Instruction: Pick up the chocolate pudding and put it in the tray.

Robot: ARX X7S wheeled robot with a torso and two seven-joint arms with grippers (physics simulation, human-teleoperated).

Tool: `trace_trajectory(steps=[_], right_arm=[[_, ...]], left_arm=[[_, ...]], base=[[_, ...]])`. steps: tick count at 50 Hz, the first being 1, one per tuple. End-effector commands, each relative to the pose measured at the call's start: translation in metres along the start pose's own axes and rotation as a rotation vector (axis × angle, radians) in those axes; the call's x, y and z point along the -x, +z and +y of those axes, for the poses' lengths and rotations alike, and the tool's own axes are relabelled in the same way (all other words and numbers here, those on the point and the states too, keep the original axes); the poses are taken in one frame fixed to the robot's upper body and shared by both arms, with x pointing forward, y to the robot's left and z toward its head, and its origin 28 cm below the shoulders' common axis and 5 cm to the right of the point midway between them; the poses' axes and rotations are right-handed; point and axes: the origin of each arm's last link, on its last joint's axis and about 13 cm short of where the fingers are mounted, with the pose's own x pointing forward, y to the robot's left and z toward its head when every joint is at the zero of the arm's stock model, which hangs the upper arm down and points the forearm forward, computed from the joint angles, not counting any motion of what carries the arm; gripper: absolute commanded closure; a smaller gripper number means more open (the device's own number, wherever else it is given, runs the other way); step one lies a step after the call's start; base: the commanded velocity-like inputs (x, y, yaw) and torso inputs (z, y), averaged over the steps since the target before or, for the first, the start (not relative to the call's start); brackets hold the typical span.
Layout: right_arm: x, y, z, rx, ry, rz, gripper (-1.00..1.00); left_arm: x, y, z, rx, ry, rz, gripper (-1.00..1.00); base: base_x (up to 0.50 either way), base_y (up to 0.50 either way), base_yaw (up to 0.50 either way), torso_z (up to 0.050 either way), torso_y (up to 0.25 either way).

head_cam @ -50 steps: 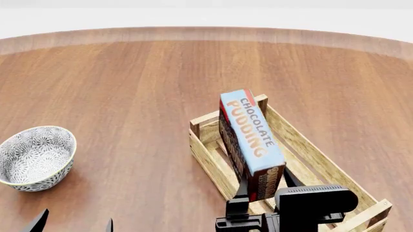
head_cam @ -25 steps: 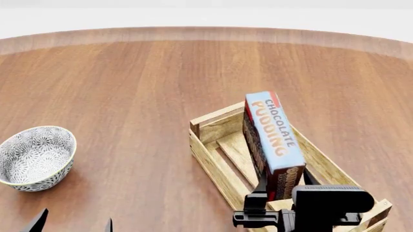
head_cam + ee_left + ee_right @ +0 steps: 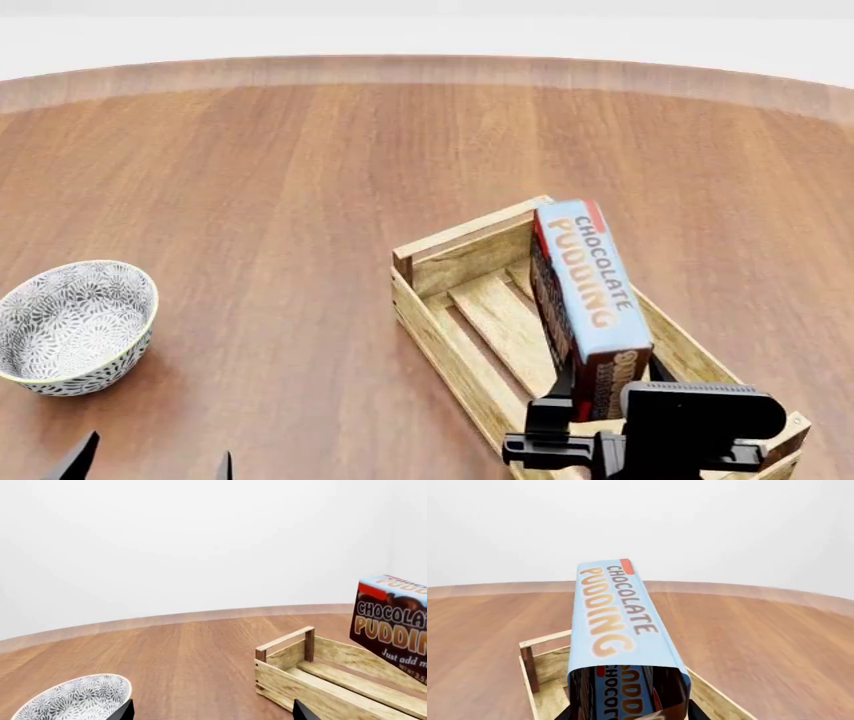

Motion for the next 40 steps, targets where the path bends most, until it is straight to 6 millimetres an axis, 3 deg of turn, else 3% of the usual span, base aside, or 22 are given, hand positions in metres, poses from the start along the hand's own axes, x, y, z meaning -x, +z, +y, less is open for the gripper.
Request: trace_trajectory(steps=[1,28,29,40], right_arm=[[-0.0042,-0.0029,-0.0032,0.039,-0.016,0.008,1.00],[-0.0052,-0.0039,-0.0033,0.030,-0.028,0.027,1.00],[-0.0049,-0.0036,-0.0023,0.041,-0.027,0.026,-1.00],[-0.0042,-0.0033,-0.0020,0.050,-0.028,0.026,-1.00]], left_arm=[[0.0002,0.0018,0.0004,0.002,0.001,-0.002,-1.00],[0.0000,0.0031,0.0011,0.004,0.003,-0.007,-1.00],[0.0003,0.0028,0.0008,0.003,0.001,-0.007,-1.00],[0.0010,0.0021,-0.0001,0.004,-0.004,-0.006,-1.00]], base=[[0.00,0.00,0.00,0.000,0.000],[0.00,0.00,0.00,0.000,0.000],[0.00,0.00,0.00,0.000,0.000],[0.00,0.00,0.00,0.000,0.000]])
